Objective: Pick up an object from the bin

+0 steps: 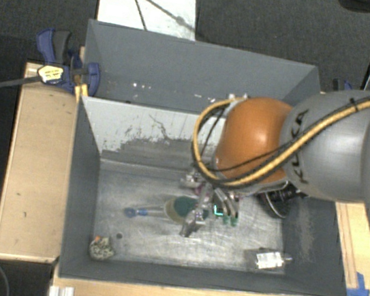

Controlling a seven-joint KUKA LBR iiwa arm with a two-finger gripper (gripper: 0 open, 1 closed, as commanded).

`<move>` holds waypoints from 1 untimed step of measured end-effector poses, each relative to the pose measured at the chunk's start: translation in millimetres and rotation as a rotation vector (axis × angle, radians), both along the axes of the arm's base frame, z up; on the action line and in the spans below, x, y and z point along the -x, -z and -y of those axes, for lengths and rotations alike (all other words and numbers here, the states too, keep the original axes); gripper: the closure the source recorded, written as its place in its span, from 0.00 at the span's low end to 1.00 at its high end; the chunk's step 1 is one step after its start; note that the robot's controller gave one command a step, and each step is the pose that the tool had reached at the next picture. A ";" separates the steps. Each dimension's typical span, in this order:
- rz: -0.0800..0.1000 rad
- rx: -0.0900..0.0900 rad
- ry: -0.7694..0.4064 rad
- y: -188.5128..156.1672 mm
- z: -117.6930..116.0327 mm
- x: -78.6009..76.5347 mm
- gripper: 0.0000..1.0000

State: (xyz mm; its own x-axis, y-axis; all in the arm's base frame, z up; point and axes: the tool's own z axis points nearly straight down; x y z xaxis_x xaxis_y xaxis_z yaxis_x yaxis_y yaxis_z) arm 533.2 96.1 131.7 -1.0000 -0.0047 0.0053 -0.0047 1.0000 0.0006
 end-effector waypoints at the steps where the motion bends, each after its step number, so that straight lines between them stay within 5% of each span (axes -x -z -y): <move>1: 0.008 -0.001 0.006 -4.0 0.5 -2.4 1.00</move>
Offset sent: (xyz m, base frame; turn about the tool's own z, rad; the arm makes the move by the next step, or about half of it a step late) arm 0.0000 0.0000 0.0000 0.0000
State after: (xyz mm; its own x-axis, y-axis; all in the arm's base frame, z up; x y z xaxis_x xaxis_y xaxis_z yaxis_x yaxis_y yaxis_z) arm 535.6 95.6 135.7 -1.0000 0.0015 -0.0031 0.0015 1.0000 0.0013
